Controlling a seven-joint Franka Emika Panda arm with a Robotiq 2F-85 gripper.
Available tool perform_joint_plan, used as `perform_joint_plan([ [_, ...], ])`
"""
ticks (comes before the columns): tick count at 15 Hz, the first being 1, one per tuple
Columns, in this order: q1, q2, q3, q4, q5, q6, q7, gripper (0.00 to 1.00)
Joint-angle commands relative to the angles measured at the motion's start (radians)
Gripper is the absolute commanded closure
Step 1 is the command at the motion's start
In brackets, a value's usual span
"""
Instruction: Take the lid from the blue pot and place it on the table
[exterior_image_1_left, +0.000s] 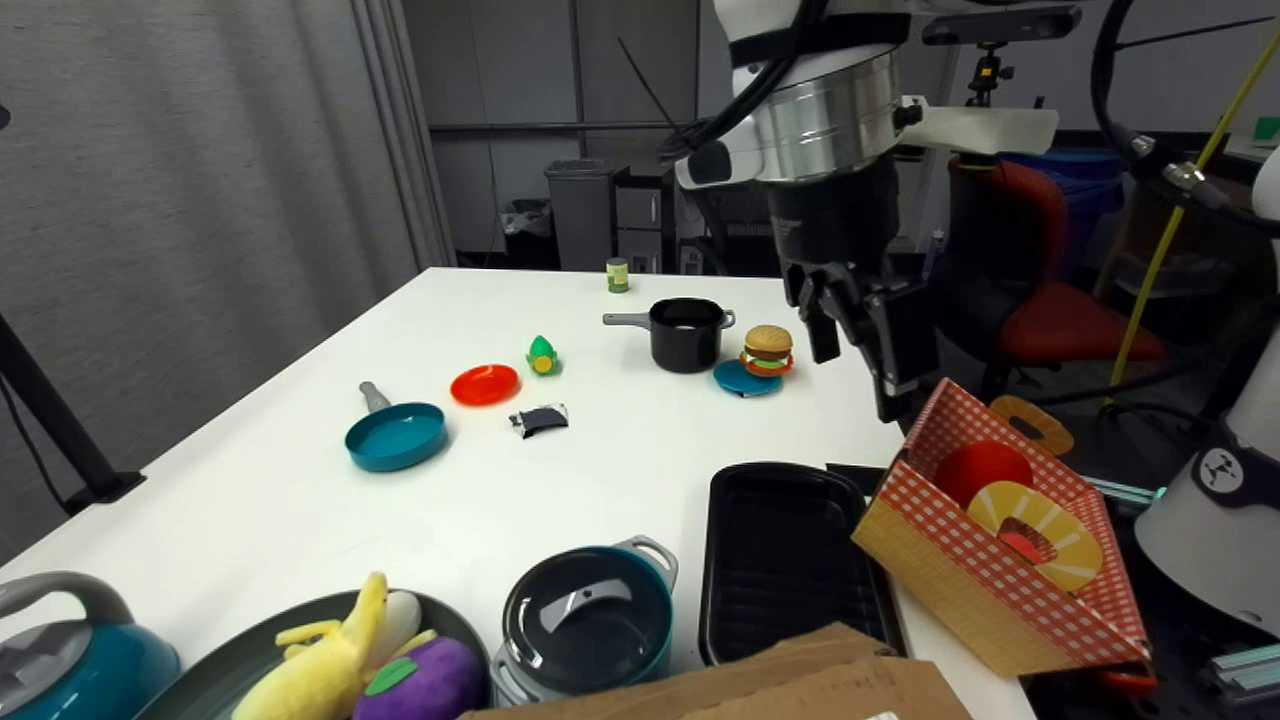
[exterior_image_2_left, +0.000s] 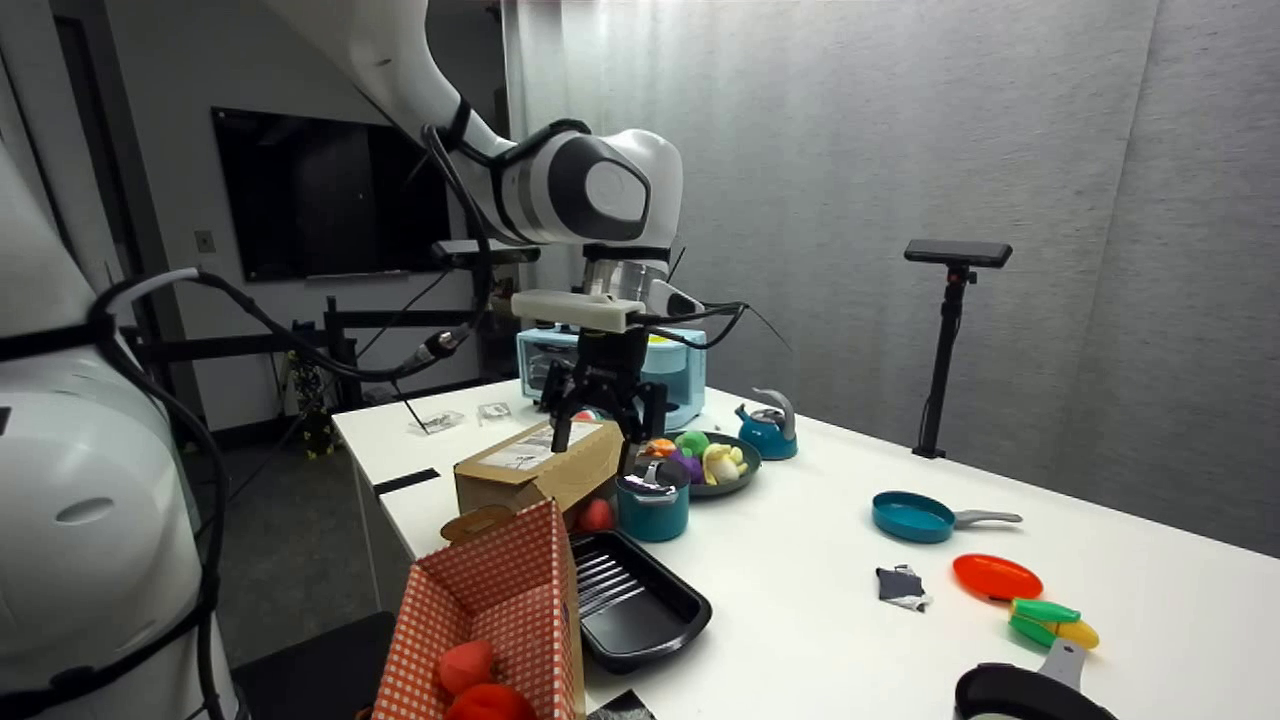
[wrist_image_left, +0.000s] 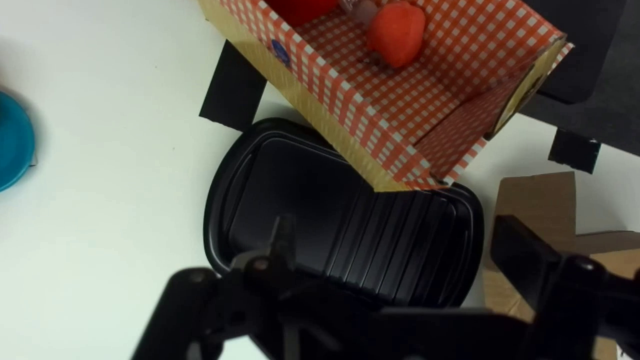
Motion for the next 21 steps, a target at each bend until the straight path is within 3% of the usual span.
perform_joint_plan([
  [1,0.007,0.102,0.023,0.097,-0.024,-0.029,-0.027,0.00],
  [8,0.009,0.269,0.068,0.238,-0.078,-0.044,-0.038,0.00],
  [21,0.010,0.546,0.074,0.512,-0.185,-0.073,-0.049,0.00],
])
